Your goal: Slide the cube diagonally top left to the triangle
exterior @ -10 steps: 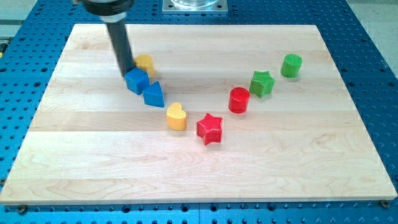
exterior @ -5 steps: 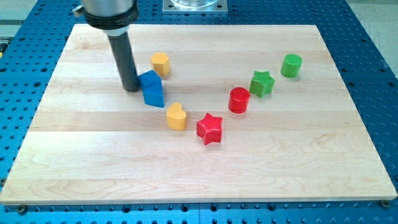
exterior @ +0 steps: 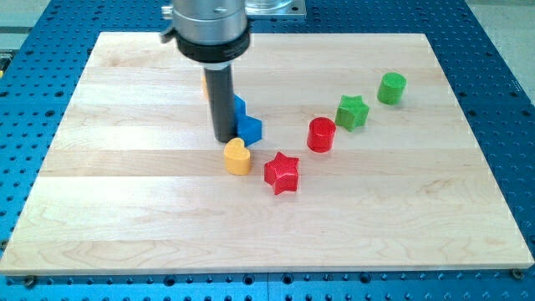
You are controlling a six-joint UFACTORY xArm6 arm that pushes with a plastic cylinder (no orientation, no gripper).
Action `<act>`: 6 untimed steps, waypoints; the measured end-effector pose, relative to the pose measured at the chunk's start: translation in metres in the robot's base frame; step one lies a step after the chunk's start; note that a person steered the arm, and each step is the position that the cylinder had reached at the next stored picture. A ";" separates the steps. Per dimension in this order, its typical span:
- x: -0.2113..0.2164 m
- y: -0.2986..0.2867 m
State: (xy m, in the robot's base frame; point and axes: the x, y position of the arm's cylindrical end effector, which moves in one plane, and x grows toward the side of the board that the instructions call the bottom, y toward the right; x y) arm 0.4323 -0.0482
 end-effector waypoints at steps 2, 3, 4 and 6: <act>-0.002 -0.042; -0.002 -0.050; 0.009 -0.079; 0.053 -0.047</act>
State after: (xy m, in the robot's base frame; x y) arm 0.4853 -0.0950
